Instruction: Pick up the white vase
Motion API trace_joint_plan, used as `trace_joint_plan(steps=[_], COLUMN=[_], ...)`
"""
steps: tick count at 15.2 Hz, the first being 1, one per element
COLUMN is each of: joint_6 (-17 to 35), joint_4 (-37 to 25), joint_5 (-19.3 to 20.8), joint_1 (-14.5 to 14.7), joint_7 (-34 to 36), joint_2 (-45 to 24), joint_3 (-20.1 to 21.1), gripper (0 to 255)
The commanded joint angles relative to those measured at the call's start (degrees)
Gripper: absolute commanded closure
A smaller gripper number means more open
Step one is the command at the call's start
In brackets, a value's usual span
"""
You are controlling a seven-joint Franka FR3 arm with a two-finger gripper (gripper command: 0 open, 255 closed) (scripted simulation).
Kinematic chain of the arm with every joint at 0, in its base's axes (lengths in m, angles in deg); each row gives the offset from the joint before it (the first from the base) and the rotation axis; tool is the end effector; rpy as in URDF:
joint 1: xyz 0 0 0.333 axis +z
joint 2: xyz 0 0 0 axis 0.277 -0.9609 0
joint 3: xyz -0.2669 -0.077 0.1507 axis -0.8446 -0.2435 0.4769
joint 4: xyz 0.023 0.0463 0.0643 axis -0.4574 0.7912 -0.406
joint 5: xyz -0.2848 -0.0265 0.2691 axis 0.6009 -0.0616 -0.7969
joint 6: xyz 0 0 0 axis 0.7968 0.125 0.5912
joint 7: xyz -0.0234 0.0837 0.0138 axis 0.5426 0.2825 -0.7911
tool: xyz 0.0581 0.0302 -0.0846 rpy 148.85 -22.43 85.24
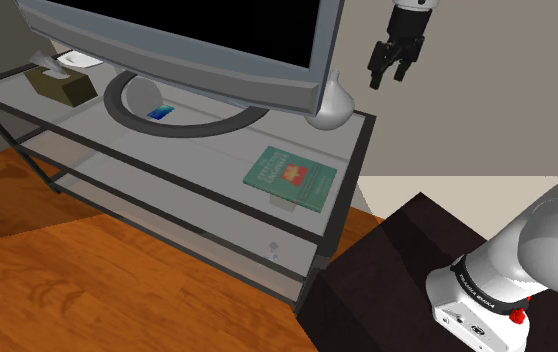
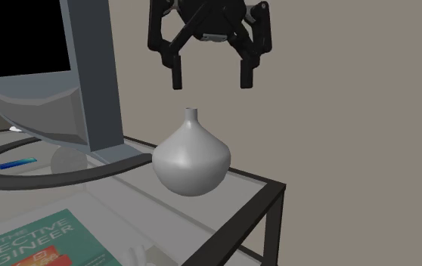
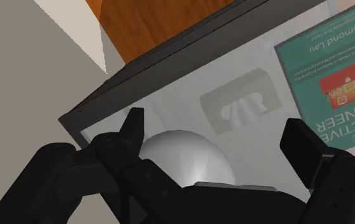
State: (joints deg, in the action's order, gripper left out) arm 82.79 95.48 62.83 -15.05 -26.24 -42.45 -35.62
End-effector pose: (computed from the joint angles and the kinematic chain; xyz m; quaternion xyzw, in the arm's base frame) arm 0.4455 -0.0654 0.5216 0.9993 -0.0281 -0.0257 0.0019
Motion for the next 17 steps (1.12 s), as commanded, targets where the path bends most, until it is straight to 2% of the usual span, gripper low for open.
trace_joint_plan(steps=[1,7,13,14,17], joint_6=[1.0,2.6,1.2,0.9,3.2], joint_4=[-3.6,-16.1,-32.0,-33.3,-31.3], joint_5=[-1.0,-4.6,-8.8,-9.2,-9.2], joint_1=[0.2,0.1,-1.2,-1.4,-1.3], joint_7=[-0.6,-3.4,-5.9,-6.0,-6.2], joint_2=[-4.3,-17.7,-31.7,-32.7,-32.9], joint_3=[-0.5,-1.9,-2.5,-2.4,-2.4], gripper=[0,0,0,0,0])
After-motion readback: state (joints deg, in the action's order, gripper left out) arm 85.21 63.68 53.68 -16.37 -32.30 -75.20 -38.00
